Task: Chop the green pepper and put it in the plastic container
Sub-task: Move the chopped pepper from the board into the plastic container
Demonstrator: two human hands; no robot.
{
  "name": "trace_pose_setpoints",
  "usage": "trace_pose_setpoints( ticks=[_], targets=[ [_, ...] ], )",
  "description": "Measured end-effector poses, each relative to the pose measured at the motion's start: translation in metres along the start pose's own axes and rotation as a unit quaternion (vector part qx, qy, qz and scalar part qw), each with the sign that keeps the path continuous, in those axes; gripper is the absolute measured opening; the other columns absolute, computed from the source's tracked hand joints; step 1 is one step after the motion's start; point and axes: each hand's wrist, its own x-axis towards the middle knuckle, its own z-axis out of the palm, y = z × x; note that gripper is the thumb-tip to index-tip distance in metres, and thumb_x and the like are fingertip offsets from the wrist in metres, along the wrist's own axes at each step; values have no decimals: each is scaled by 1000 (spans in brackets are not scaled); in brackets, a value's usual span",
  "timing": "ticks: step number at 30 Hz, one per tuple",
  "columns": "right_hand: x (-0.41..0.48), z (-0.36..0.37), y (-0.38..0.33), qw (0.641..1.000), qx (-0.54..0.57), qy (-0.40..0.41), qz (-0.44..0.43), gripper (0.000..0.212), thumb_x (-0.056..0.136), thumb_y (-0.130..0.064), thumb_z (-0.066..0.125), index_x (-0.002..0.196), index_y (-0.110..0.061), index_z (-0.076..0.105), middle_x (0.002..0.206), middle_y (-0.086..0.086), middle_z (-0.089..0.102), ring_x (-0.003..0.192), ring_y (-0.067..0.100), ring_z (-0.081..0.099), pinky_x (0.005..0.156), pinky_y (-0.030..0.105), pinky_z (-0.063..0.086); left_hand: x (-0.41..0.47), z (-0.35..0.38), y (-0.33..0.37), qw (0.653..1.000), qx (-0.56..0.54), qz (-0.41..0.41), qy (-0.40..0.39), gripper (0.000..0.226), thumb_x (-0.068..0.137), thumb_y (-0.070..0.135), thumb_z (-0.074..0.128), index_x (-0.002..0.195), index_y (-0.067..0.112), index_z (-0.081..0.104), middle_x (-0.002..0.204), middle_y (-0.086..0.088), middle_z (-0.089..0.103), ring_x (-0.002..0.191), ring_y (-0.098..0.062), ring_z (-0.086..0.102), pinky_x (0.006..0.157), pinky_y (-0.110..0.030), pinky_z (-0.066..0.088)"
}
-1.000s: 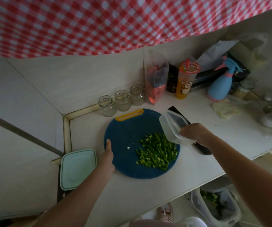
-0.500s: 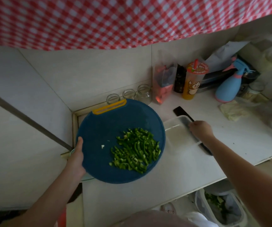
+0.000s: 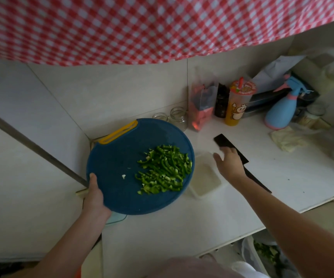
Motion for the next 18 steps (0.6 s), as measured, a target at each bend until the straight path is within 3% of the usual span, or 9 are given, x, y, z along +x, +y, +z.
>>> trace_pose_setpoints(
  ticks=[3,5,8,10,13,18],
  targets=[
    [-28,-9,-32,989,60,56,-126,68,85,-50,60,138,-12,40,141,8,38,131,22,36,107,34,32,-5,13,-1,1000,1,23,-10,36,96,54,32,100,30,58,122,0,57,109,-22,54,98,-42,42],
    [-49,-8,-51,984,63,-5,-167,94,72,-64,64,144,-17,28,149,6,25,139,20,20,113,36,23,-7,19,-3,999,-14,27,-24,35,97,53,30,95,31,57,118,1,57,106,-20,55,99,-42,42],
    [-66,1,-64,981,44,-122,-144,123,57,-74,66,151,-27,3,158,3,-5,146,23,-6,117,44,9,-11,28,-7,999,-13,31,-31,35,97,53,32,95,30,58,107,2,61,94,-17,60,93,-40,44],
    [-71,3,-63,979,76,-140,-128,126,54,-75,65,151,-29,-2,158,2,-11,146,21,-10,118,45,8,-12,30,-11,999,-13,29,-30,34,97,52,33,95,29,59,102,3,63,91,-16,60,90,-40,45],
    [-72,1,-61,976,123,-129,-125,125,51,-76,61,151,-27,3,159,0,-7,146,17,-7,120,42,9,-8,28,-19,999,-2,19,-34,39,96,55,32,105,29,60,115,1,63,103,-19,60,95,-42,46],
    [-63,9,-60,976,105,-129,-144,123,55,-74,62,151,-27,1,159,2,-7,146,20,-9,119,49,5,-4,35,-32,1000,-18,-15,-21,49,95,57,33,127,26,53,130,-2,58,112,-25,58,99,-46,44]
  ],
)
